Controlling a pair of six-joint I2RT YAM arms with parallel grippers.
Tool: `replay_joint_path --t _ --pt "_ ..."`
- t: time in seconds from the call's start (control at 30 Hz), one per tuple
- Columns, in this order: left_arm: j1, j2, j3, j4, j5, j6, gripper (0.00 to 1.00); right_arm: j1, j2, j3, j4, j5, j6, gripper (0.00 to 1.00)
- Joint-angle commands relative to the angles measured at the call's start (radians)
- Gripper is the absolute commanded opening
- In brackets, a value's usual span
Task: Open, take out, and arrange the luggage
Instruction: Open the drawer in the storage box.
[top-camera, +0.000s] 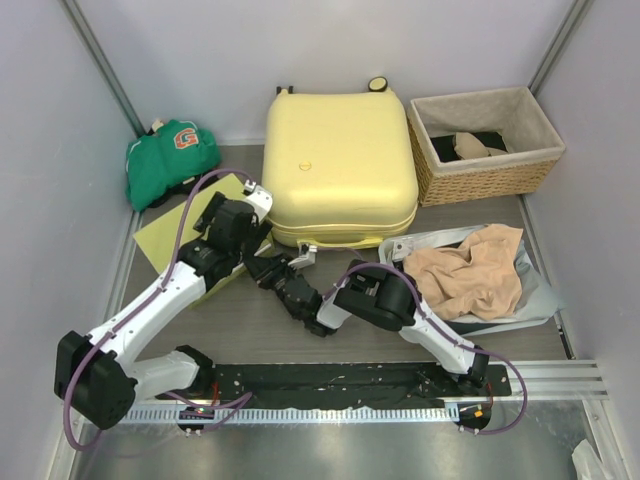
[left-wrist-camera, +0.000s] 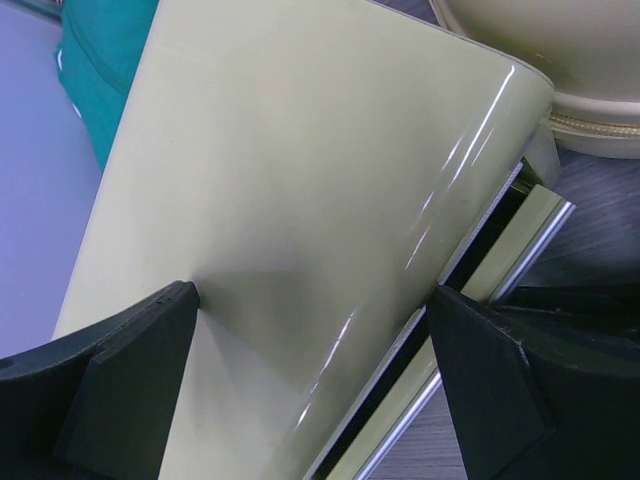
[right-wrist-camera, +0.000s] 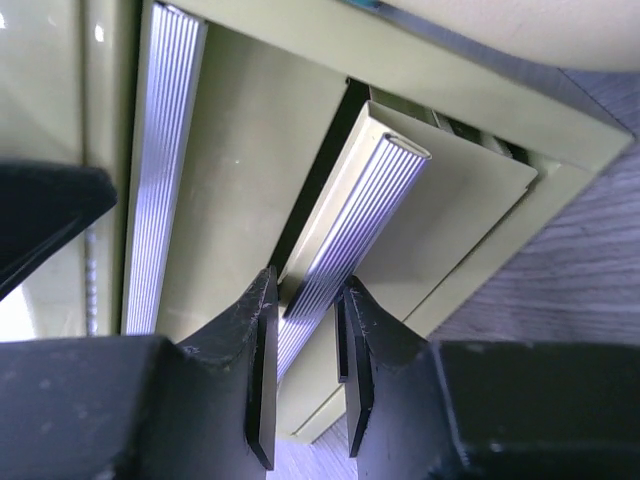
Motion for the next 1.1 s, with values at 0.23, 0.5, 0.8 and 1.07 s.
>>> replay_joint_path --t 0.23,0.5,0.8,1.07 --pt "0.073 0.028 -0.012 0.046 -0.187 -0.022 1.00 0.028 -0.114 -0.115 0.169 0.034 -0.095 0.01" --pt "0.163 0.006 -0.032 0.023 -0.185 -0.076 1.00 0.031 -0.117 -0.124 0.149 0.013 -0.100 0.01" --pt "0.241 0.008 -0.038 0.012 -0.222 -0.102 1.00 0.035 -0.080 -0.009 0.055 -0.039 -0.101 0.01" --pt "0.321 0.023 -0.029 0.030 -0.276 -0.099 1.00 0.042 -0.131 -0.095 0.084 -0.006 -0.129 0.01"
